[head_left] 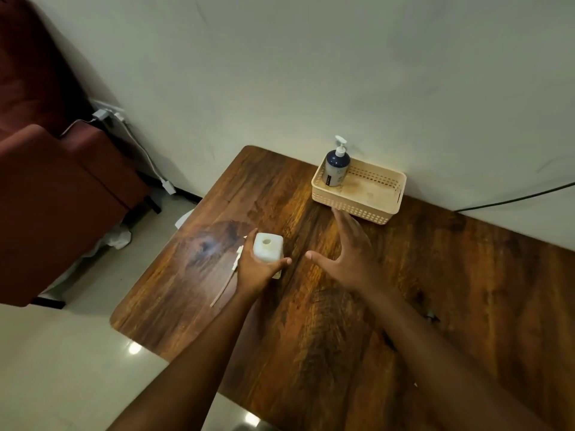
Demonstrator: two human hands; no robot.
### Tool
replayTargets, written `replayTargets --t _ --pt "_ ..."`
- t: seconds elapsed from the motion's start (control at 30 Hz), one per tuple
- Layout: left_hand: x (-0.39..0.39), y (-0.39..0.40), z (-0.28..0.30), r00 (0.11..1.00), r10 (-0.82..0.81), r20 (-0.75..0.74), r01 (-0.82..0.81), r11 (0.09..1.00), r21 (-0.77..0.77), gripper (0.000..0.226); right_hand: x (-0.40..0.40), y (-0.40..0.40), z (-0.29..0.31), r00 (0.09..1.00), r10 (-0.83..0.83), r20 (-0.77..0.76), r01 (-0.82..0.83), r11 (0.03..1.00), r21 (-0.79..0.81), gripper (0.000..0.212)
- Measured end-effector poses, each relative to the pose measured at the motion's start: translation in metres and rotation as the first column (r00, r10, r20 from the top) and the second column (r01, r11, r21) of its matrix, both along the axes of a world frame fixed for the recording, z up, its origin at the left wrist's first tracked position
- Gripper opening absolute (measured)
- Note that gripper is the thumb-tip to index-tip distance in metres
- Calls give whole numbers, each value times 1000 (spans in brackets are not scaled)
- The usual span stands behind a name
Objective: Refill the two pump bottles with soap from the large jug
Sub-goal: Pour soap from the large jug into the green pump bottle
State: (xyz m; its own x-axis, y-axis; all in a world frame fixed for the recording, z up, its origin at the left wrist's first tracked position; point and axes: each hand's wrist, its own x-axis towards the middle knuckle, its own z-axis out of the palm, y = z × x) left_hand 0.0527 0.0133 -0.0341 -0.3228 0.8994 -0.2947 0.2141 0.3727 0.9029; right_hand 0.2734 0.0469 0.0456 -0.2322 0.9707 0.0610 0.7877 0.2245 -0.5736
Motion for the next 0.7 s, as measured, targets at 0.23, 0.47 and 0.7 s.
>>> replayTargets --t 0.23,0.47,0.7 --pt "15 10 -8 998 55 -15 -55 998 44 75 18 -4 -1 997 -55 -44 56 998 14 109" --pt "72 -2 14 996 -88 4 87 993 82 86 71 -27 10 988 -146 -48 145 989 -10 109" --pt "142 -20 40 965 -253 -63 260 955 141 90 150 -62 16 956 -294 22 294 956 7 106"
